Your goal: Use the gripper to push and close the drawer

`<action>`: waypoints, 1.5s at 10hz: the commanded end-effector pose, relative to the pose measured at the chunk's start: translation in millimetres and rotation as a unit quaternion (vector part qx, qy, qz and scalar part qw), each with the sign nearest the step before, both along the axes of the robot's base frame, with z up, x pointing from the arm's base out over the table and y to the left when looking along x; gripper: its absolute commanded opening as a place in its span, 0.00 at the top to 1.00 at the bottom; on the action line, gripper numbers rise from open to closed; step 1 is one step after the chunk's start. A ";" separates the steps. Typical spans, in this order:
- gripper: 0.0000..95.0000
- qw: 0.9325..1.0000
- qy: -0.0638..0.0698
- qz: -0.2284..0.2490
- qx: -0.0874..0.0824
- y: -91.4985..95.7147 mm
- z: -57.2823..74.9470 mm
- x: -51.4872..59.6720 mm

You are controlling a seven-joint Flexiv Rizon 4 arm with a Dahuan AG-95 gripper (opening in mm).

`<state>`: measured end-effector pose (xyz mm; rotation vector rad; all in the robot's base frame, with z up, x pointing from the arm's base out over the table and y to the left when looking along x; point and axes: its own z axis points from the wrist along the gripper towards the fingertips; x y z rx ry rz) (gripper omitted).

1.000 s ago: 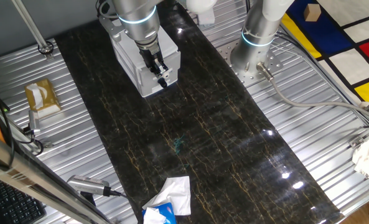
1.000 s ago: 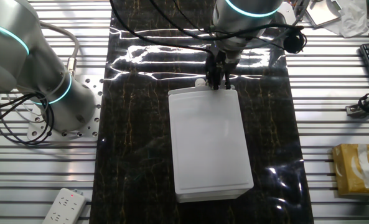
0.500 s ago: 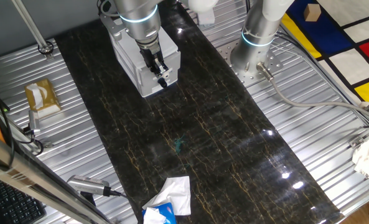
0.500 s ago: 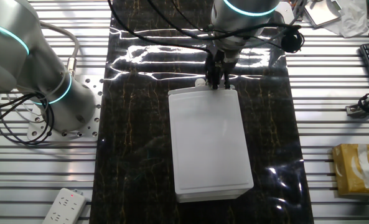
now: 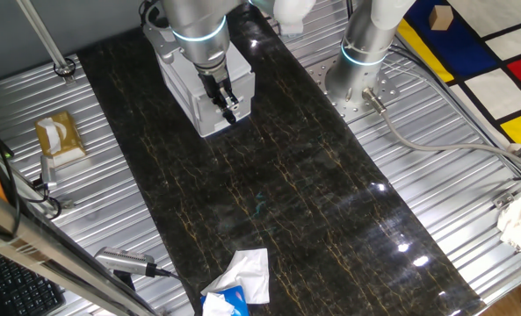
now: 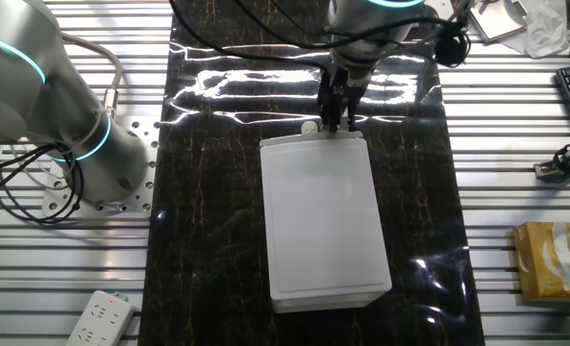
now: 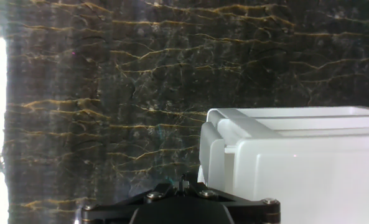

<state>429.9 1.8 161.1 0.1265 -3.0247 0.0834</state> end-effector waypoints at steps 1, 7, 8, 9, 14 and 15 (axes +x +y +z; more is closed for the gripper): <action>1.00 1.000 -0.007 0.009 -0.006 -7.5 -5.3 -0.3; 1.00 1.000 -0.005 0.017 0.000 -13.8 -0.2 6.6; 1.00 1.000 -0.005 0.018 -0.001 -14.0 -1.1 6.6; 1.00 1.000 -0.005 0.020 -0.002 -14.2 -1.1 6.6; 1.00 1.000 -0.006 0.030 0.002 -20.8 4.7 3.1; 1.00 0.999 -0.007 0.032 0.003 -22.9 5.6 2.2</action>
